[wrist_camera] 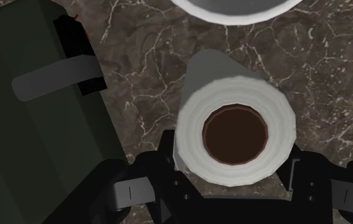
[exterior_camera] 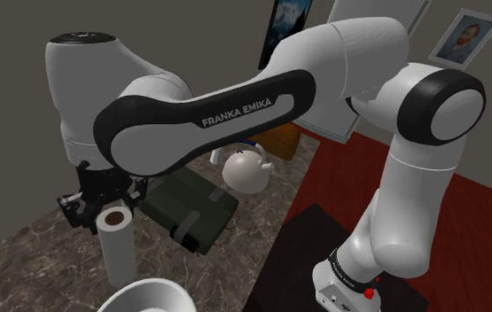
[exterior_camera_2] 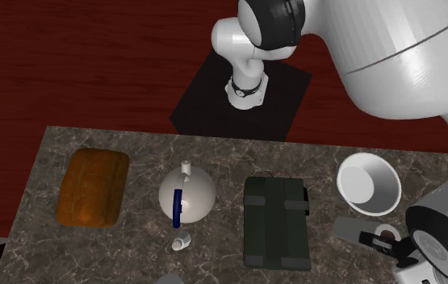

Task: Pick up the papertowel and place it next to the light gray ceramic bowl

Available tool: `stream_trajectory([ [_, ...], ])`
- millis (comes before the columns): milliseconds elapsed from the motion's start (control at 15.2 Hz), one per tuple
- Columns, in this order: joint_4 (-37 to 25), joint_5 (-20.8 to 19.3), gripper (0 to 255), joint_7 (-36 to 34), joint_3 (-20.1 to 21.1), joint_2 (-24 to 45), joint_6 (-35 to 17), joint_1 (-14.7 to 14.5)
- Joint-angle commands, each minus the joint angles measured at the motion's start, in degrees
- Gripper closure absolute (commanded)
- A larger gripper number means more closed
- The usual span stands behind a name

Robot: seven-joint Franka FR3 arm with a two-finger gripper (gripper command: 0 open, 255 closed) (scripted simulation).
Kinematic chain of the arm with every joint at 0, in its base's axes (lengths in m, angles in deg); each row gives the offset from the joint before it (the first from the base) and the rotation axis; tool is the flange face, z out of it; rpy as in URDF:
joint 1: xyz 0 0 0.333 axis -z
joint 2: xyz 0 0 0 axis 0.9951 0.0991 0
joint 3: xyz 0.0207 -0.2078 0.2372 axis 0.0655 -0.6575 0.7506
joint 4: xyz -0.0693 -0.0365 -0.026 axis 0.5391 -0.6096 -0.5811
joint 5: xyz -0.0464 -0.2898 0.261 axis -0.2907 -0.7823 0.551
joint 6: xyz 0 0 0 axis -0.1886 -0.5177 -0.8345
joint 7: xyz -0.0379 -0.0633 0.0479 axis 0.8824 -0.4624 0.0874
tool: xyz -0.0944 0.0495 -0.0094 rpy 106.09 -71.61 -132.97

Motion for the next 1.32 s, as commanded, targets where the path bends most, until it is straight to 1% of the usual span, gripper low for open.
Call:
stream_trajectory([
  [0, 1.2, -0.3, 255, -0.2, -0.1, 0.4, -1.5, -0.1],
  [462, 1.2, -0.3, 255, -0.2, -0.1, 0.4, -1.5, -0.1],
  [528, 1.2, -0.3, 0, -0.2, -0.1, 0.4, -1.5, -0.1],
  [858, 1.2, -0.3, 0, -0.2, -0.1, 0.4, -1.5, -0.1],
  [1122, -3.7, 1.1, 0, 0.7, 0.4, -1.6, 5.1, 0.4],
  [1254, -3.7, 1.1, 0, 0.7, 0.4, -1.6, 5.1, 0.4],
])
